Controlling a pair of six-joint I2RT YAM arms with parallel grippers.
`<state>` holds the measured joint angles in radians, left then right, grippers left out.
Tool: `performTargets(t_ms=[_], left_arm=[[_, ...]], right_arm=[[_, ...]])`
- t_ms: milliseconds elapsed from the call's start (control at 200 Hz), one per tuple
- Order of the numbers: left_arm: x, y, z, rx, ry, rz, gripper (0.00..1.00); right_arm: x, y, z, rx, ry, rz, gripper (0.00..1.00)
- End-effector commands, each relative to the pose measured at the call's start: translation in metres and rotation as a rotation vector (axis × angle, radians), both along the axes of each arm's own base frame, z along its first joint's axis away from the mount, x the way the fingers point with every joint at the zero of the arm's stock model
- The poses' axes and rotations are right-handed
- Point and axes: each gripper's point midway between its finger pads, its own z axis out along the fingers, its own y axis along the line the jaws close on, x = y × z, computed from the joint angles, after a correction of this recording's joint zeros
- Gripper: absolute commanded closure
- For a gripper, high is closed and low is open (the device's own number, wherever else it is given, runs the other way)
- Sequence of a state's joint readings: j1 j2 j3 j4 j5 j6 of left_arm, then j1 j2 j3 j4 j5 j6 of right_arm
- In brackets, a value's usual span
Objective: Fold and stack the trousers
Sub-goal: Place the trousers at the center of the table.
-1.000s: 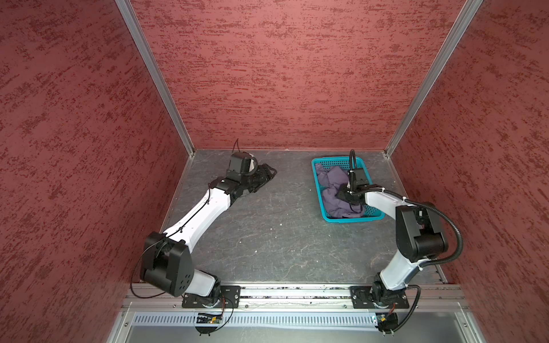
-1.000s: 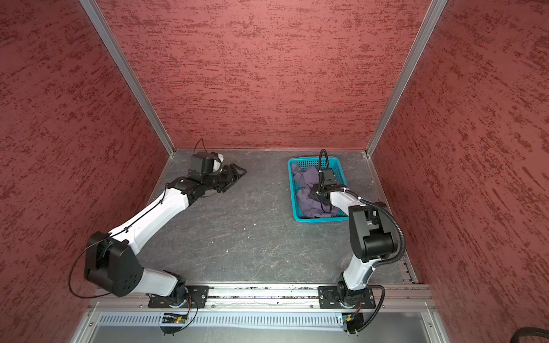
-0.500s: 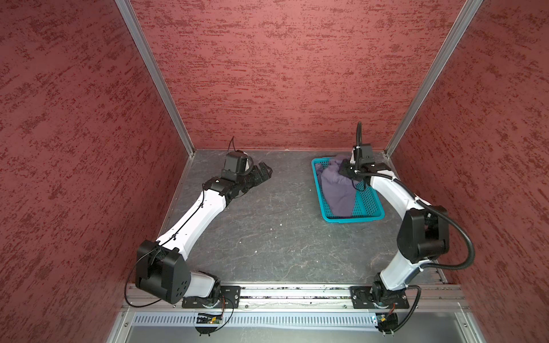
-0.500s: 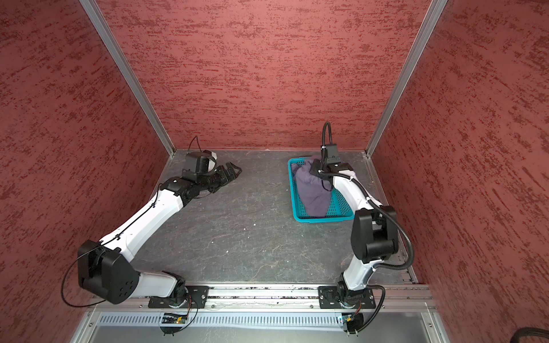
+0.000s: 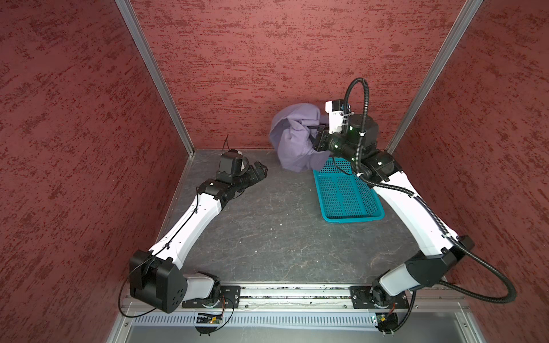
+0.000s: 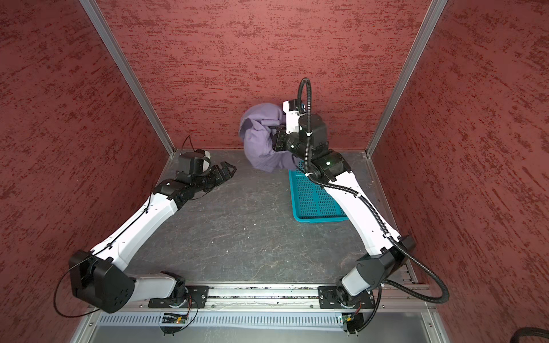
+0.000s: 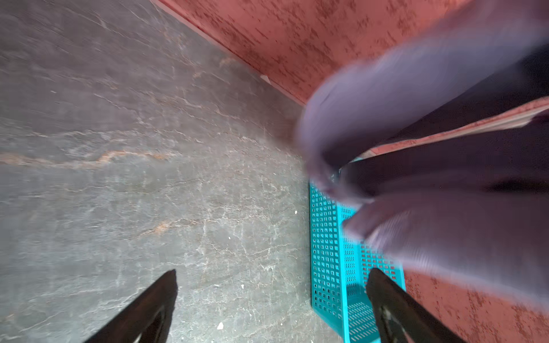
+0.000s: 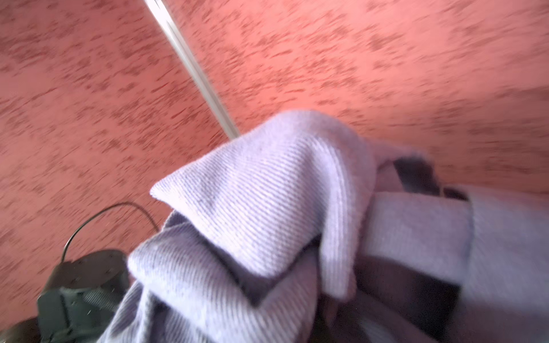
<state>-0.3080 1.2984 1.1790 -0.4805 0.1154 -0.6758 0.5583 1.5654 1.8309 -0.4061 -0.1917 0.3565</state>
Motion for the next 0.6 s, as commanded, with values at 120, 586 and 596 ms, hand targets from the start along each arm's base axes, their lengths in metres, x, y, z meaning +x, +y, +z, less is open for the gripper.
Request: performTargets(t_ms=[120,586,596], left_arm=[[-0.016,0.051,0.003,0.039,-0.012,0.184,0.01],[0.001,0.013,-0.03,0.004,0.06,0.077,0.01],[0.002,0.01,-0.031,0.008,0.061,0.069,0.0]], right_arm=[[0.008,0.034,-0.108,-0.158,0.181,0.049,0.87],[-0.004,-0.072,-0.256,-0.621,0.429,-0.337,0.2],[-0.004,-0.074,-0.256,-0.623,0.428,-0.345,0.2]])
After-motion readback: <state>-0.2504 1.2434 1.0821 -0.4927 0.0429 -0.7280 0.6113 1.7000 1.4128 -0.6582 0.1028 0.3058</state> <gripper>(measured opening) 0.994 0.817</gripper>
